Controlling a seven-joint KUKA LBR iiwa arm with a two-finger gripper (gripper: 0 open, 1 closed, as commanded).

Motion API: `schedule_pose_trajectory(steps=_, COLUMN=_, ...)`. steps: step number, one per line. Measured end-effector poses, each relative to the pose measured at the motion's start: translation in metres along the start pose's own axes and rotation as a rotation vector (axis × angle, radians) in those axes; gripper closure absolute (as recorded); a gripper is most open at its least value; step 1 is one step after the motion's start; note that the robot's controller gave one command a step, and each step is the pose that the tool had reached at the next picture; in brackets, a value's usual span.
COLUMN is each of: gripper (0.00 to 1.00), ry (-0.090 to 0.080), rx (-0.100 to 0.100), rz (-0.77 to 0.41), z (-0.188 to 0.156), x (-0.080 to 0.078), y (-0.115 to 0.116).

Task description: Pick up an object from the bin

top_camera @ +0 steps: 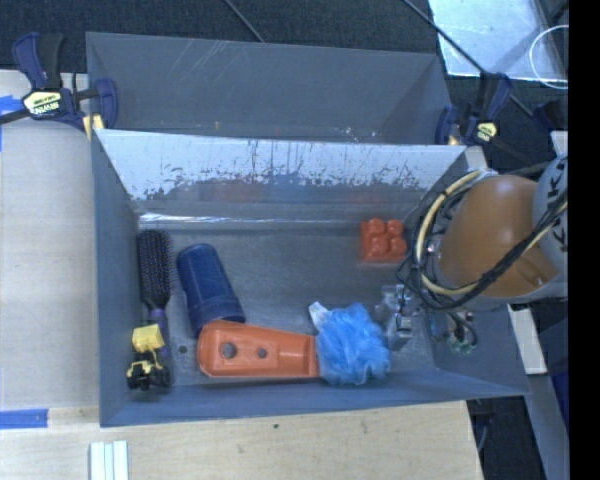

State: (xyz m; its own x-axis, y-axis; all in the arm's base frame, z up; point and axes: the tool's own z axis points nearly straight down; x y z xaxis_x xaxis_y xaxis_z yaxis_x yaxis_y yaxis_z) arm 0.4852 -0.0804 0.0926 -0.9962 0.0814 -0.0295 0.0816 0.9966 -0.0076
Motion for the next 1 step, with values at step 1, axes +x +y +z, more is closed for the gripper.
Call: schedule_pose_trajectory(steps=1, gripper=1.00, ry=0.000, rx=0.000, rz=0.000, z=-0.0193, x=-0.0005, y=-0.0001)
